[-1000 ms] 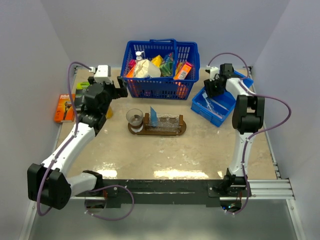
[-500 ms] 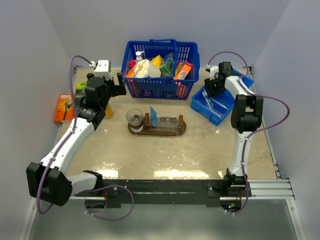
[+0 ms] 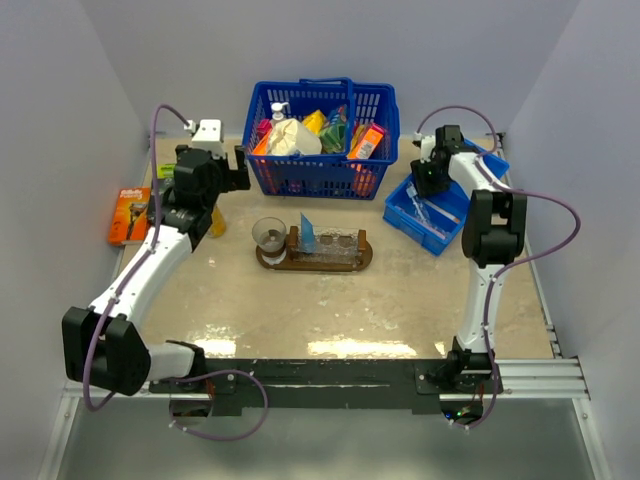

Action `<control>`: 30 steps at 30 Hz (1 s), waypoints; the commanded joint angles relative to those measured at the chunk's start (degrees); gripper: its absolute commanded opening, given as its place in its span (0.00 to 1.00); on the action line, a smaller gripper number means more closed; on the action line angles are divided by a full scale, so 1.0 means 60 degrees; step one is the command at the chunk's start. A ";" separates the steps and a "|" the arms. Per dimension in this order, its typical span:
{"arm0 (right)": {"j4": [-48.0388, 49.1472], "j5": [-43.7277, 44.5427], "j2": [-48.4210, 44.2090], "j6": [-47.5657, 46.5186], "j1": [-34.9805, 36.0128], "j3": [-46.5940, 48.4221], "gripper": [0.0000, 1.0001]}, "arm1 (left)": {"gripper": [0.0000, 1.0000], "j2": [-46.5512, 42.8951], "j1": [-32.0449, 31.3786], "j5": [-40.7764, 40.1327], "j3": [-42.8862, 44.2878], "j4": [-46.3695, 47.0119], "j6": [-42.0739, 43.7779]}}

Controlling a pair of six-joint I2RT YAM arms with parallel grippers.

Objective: Prepare toiletry sets of a toothbrush and toothpaste on the tray

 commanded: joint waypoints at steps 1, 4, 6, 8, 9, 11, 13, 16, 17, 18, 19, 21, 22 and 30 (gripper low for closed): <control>-0.0174 0.1087 0.0281 0.0063 0.0002 -0.0677 0.43 | 1.00 -0.0057 0.0275 -0.0168 0.0286 0.0531 0.0292; 0.0485 0.1482 0.0090 0.0325 0.0002 -0.1146 0.35 | 1.00 0.0001 0.0406 -0.0315 0.0271 0.0634 0.0233; 0.0751 0.1629 0.0060 0.0502 0.0045 -0.1279 0.29 | 1.00 0.0045 0.0465 -0.0418 0.0257 0.0692 0.0146; 0.1117 0.2022 0.0017 0.0722 0.0104 -0.1308 0.23 | 1.00 0.0089 0.0510 -0.0550 0.0227 0.0765 0.0073; 0.1220 0.2112 -0.0013 0.0780 0.0177 -0.1294 0.22 | 1.00 0.0118 0.0539 -0.0594 0.0213 0.0838 0.0043; 0.1381 0.2520 -0.0071 0.0854 0.0265 -0.1148 0.19 | 1.00 0.0162 0.0597 -0.0667 0.0227 0.0897 -0.0030; 0.1440 0.2742 -0.0130 0.0854 0.0368 -0.1031 0.18 | 1.00 0.0221 0.0641 -0.0755 0.0271 0.0927 -0.0016; 0.1426 0.2991 -0.0305 0.0869 0.0412 -0.0738 0.17 | 1.00 0.0279 0.0700 -0.0901 0.0300 0.0971 -0.0045; 0.1426 0.3035 -0.0349 0.0854 0.0412 -0.0636 0.15 | 1.00 0.0294 0.0700 -0.0916 0.0300 0.0971 -0.0074; 0.1411 0.3065 -0.0451 0.0854 0.0412 -0.0591 0.15 | 1.00 0.0294 0.0715 -0.0931 0.0315 0.0971 -0.0089; 0.1353 0.3065 -0.0467 0.0796 0.0412 -0.0576 0.15 | 1.00 0.0309 0.0715 -0.0931 0.0301 0.0971 -0.0089; 0.1309 0.3123 -0.0526 0.0737 0.0412 -0.0561 0.13 | 1.00 0.0309 0.0729 -0.0960 0.0300 0.0912 -0.0118; 0.1280 0.3153 -0.0540 0.0708 0.0412 -0.0576 0.13 | 1.00 0.0323 0.0744 -0.0961 0.0300 0.0912 -0.0118; 0.1221 0.2818 -0.0877 0.1117 0.0397 -0.0532 0.13 | 1.00 0.0470 0.0846 -0.0814 0.0315 0.0795 -0.0118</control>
